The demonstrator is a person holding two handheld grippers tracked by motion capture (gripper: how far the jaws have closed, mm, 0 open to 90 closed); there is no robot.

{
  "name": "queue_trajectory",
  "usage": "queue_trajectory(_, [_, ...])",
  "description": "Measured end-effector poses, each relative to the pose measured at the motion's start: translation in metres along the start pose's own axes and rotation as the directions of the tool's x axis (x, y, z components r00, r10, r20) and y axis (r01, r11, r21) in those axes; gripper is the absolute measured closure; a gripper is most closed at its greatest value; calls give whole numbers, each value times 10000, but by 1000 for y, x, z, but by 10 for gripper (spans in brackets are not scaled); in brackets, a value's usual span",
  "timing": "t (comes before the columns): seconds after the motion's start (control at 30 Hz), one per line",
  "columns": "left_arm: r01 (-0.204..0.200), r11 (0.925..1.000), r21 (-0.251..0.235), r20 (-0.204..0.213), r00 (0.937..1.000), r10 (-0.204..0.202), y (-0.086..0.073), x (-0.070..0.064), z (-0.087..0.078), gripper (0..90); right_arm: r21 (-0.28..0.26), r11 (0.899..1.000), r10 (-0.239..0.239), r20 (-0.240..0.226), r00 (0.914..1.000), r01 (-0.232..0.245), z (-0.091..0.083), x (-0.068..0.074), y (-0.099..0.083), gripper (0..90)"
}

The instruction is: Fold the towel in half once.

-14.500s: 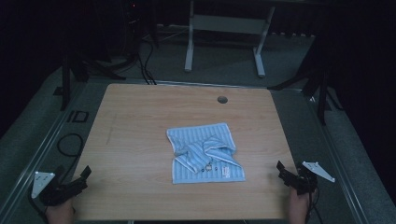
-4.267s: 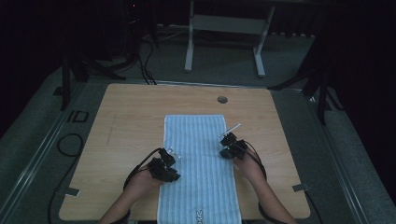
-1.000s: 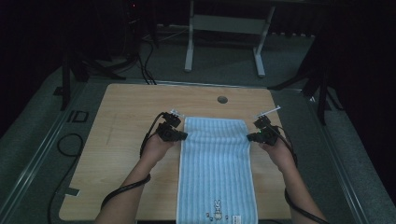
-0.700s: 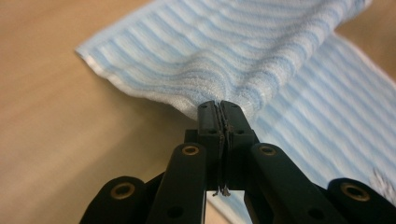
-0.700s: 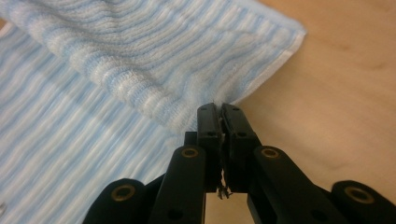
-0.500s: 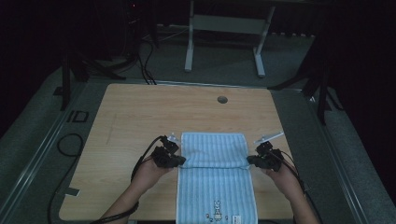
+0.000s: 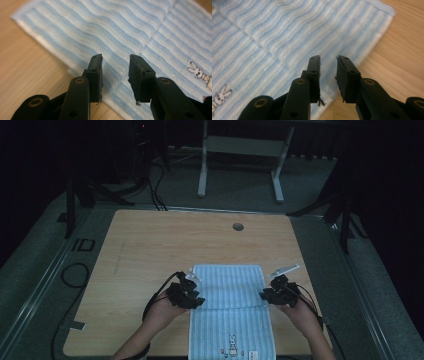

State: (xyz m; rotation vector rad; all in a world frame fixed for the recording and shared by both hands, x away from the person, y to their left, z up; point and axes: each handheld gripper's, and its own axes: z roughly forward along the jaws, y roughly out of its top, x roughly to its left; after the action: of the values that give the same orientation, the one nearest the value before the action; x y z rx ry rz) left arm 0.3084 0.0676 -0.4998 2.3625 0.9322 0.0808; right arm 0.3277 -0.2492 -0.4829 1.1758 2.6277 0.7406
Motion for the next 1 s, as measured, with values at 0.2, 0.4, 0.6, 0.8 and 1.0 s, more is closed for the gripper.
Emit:
queue_trajectory(0.2, [136, 9985, 524, 26, 9999, -138, -2, 2, 25, 648, 676, 9976, -147, -48, 9999, 150, 27, 2, 3, 727])
queue_trajectory(0.4, [437, 9976, 529, -110, 9990, -432, 1, 17, 33, 659, 1015, 9947, 198, -198, 9996, -177, 46, -7, 4, 727])
queue_trajectory(0.6, [531, 9972, 527, -434, 9978, -508, 11, 33, 37, 675, 1275, 9917, 165, -51, 9999, -157, 54, -12, 20, 725])
queue_trajectory(0.8, [748, 9955, 580, -708, 9950, -706, 22, 49, 40, 675, 1373, 9900, 352, -83, 9993, -338, 62, -20, 35, 722])
queue_trajectory(1.0, [819, 9940, 725, -1033, 9919, -742, 29, 58, 42, 674, 1548, 9868, 480, -42, 9988, -468, 69, -27, 50, 716])
